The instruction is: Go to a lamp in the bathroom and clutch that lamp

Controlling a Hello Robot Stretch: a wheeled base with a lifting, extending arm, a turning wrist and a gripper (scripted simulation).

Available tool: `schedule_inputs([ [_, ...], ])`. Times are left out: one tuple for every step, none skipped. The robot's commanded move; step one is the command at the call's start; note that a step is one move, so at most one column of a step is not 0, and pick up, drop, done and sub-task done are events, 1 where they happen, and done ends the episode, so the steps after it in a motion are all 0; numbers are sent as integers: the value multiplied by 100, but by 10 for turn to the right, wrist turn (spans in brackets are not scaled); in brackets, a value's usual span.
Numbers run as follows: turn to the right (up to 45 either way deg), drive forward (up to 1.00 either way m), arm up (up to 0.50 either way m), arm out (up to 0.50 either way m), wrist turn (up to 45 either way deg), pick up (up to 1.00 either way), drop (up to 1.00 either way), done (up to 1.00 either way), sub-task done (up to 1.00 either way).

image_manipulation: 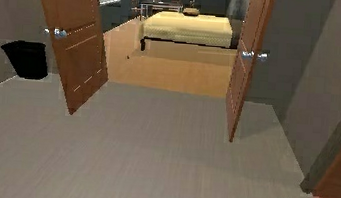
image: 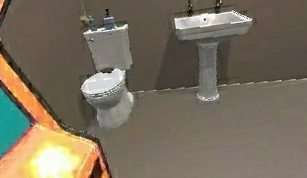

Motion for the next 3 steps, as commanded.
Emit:
schedule_inputs([
  [450, 0, 0, 0, 0, 0, 0, 0, 0],
  [450, 0, 0, 0, 0, 0, 0, 0, 0],
  [90, 0, 0, 0, 0, 0, 0, 0, 0],
])
